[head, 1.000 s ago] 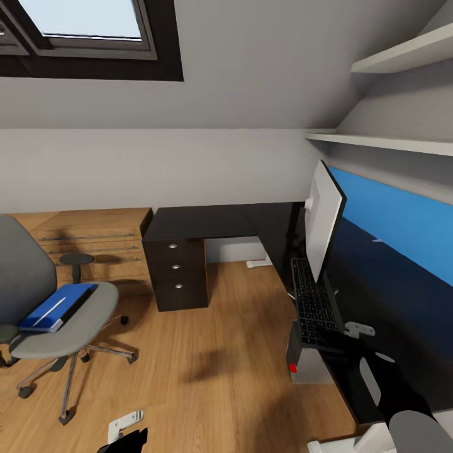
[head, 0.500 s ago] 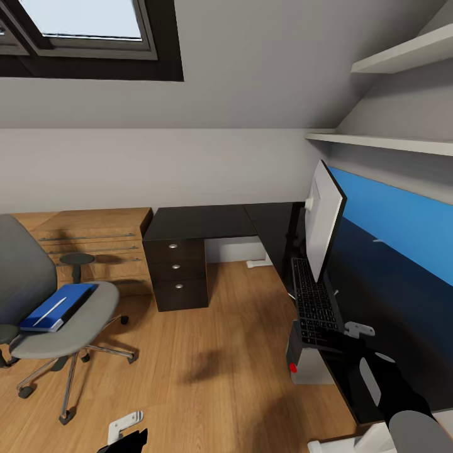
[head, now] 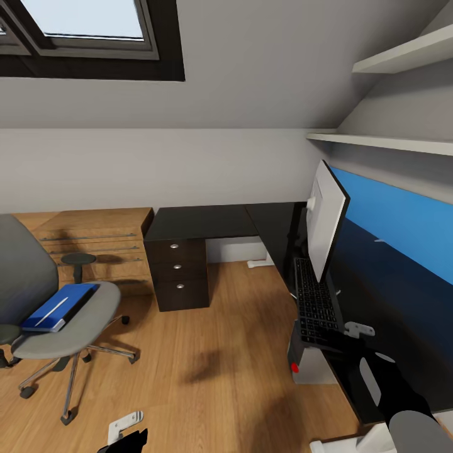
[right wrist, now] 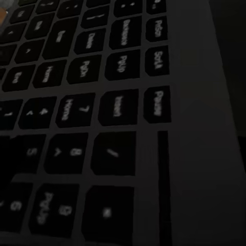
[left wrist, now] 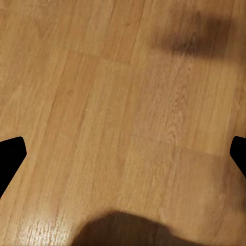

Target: In the bedroom, organize the workspace by keeping the computer under the desk, ensuring the monitor is on the desk, placing the keyboard on the desk next to the monitor, placing the mouse on the desk next to the keyboard, moving the folder from the swivel chair onto the desk next to the mouse, stacking the notebook on top of the folder with the pen on top of the notebook, and positioning the swivel chair next to the desk.

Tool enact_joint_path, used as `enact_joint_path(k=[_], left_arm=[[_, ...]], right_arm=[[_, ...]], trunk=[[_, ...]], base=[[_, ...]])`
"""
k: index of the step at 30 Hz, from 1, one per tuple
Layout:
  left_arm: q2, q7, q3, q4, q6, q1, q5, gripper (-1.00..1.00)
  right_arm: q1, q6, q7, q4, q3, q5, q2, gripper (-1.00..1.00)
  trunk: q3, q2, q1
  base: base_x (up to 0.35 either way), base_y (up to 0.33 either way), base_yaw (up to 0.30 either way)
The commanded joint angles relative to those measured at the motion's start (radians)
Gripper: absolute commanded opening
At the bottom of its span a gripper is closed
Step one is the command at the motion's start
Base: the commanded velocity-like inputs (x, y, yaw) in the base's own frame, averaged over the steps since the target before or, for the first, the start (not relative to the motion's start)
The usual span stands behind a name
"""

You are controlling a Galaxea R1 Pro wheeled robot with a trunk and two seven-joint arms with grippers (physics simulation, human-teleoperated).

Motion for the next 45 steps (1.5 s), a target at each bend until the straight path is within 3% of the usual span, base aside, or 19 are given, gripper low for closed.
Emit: enact_joint_path(k=[1, 9, 45], left_arm=[[0.000, 0.002, -0.001, -0.001, 0.001, 0.000, 0.010, 1.00], [0.000, 0.002, -0.001, -0.001, 0.001, 0.000, 0.011, 1.00], [0.000, 0.002, -0.001, 0.000, 0.001, 0.000, 0.011, 1.00]], right_arm=[[0.000, 0.009, 0.012, -0.001, -0.004, -0.003, 0.001, 1.00], [0.000, 0.010, 0.044, -0.001, -0.004, -0.001, 0.000, 1.00], [0.000, 0.009, 0.046, -0.005, -0.005, -0.001, -0.001, 1.00]], trunk=[[-0.001, 0.000, 0.000], [-0.001, 0.000, 0.000], [-0.001, 0.000, 0.000]], base=[[0.000, 0.003, 0.000], [0.000, 0.001, 0.000], [0.000, 0.000, 0.000]])
